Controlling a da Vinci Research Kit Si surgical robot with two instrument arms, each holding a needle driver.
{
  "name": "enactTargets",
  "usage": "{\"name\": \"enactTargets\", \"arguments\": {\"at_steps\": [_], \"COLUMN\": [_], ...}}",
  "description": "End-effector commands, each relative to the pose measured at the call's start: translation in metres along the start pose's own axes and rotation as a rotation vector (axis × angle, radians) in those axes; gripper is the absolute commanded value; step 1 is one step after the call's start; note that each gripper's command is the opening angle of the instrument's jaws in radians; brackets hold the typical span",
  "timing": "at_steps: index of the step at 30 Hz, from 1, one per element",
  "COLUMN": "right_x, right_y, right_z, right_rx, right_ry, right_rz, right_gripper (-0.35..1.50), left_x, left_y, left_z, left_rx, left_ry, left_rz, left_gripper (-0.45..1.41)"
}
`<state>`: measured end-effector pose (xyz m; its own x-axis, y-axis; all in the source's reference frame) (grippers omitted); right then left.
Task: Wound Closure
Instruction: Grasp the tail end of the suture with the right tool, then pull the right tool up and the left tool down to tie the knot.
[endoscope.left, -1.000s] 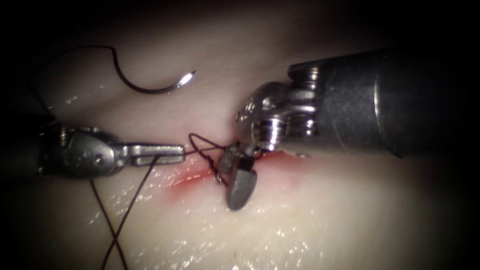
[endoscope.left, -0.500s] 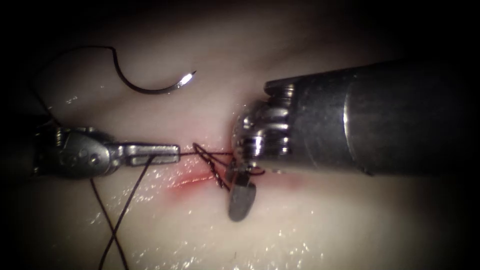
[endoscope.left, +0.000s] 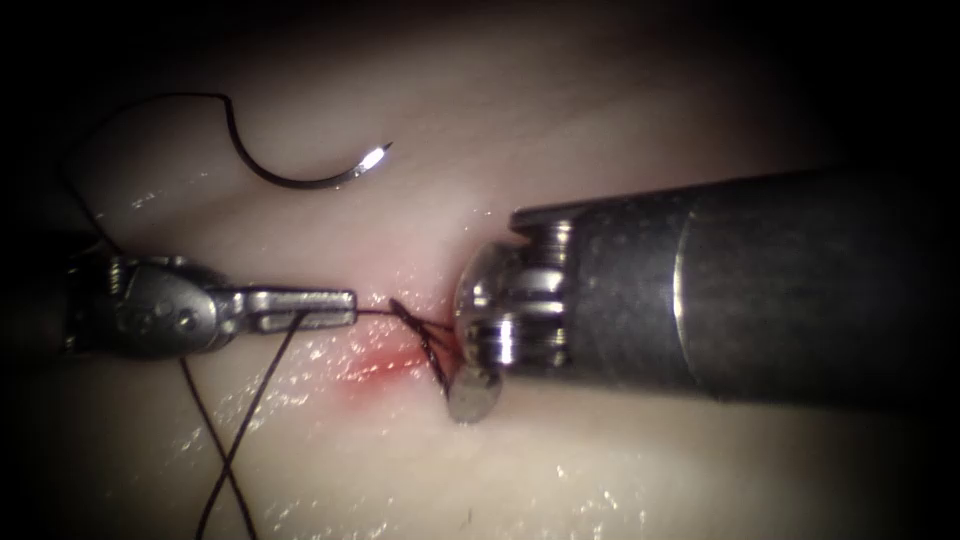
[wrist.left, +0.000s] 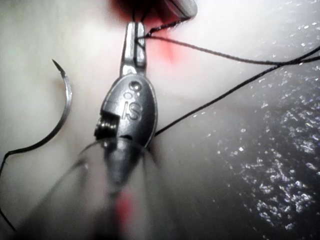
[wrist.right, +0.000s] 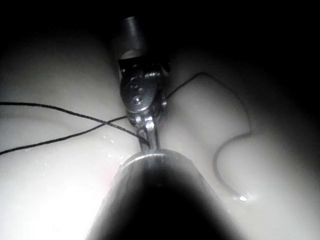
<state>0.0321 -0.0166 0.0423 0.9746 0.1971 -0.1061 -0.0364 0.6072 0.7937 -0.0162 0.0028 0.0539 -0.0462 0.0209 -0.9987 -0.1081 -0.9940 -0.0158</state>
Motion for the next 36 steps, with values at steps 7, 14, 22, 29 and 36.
{"name": "enactTargets", "arguments": {"at_steps": [7, 14, 22, 29, 36], "right_x": [0.0014, 0.0021, 0.0025, 0.0027, 0.0027], "right_y": [0.0009, 0.0012, 0.0015, 0.0017, 0.0024], "right_z": [-0.0029, -0.0058, -0.0068, -0.007, -0.0072], "right_rx": [0.069, 0.079, 0.079, 0.098, 0.114], "right_ry": [0.073, 0.156, 0.194, 0.22, 0.248], "right_rz": [0.012, 0.004, -0.005, -0.006, 0.001], "right_gripper": [-0.35, -0.35, -0.35, -0.35, -0.35], "left_x": [-0.0006, -0.0002, 0.0004, 0.0012, 0.0038], "left_y": [0.0006, 0.0022, 0.005, 0.0065, 0.0102], "left_z": [0.0006, 0.0011, 0.002, 0.0025, 0.0048], "left_rx": [0.004, 0.013, -0.006, -0.012, -0.056], "left_ry": [-0.003, -0.009, -0.025, -0.03, -0.047], "left_rz": [-0.003, 0.003, 0.008, 0.008, -0.001], "left_gripper": [-0.45, -0.45, -0.45, -0.45, -0.45]}}
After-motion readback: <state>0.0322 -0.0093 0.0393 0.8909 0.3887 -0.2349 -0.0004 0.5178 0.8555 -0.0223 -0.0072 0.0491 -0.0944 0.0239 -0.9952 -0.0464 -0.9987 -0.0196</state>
